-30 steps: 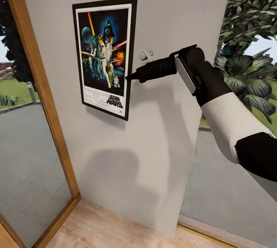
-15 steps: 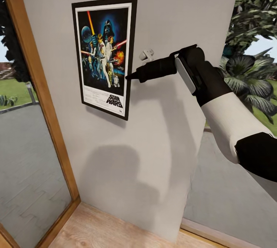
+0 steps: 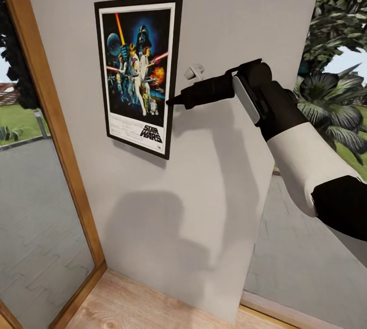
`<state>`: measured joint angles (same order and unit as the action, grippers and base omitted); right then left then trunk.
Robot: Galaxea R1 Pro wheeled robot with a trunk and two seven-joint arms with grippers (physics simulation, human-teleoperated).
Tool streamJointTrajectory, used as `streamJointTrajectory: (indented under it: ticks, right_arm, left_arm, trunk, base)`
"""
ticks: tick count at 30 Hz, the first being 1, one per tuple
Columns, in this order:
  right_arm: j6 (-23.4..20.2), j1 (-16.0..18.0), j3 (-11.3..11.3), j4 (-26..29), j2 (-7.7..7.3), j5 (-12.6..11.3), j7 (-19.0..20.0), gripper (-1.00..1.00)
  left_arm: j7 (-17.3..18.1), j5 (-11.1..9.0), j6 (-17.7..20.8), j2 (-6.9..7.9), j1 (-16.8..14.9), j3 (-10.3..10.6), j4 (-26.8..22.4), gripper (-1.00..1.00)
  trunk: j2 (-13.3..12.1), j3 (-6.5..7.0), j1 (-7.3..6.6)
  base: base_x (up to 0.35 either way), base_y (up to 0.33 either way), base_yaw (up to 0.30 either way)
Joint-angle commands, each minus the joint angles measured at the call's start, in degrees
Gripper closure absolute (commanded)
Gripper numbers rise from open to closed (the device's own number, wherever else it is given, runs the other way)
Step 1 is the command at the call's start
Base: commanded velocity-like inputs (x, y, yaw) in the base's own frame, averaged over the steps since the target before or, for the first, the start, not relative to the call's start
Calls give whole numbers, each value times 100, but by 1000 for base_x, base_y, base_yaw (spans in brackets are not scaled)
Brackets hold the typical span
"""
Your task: Pick up the poster from the kitchen countertop and hang it on one of the wall nails in the kitchen.
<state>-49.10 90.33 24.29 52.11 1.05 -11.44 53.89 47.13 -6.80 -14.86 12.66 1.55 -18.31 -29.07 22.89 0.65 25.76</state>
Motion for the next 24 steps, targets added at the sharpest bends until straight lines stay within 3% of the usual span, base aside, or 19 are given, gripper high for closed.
streamJointTrajectory:
  ticks: [1, 24]
  right_arm:
    - [-33, 3, 3, -2, 0, -31, 7, 100]
    - [9, -23, 23, 380, -8, -34, 135, 100]
  left_arm:
    - [24, -23, 0, 0, 3, -3, -2, -100]
    - [29, -23, -1, 0, 3, -6, -8, -100]
  trunk:
    - [3, -1, 2]
    - [3, -1, 2]
  base:
    - [0, 0, 0]
    - [0, 0, 0]
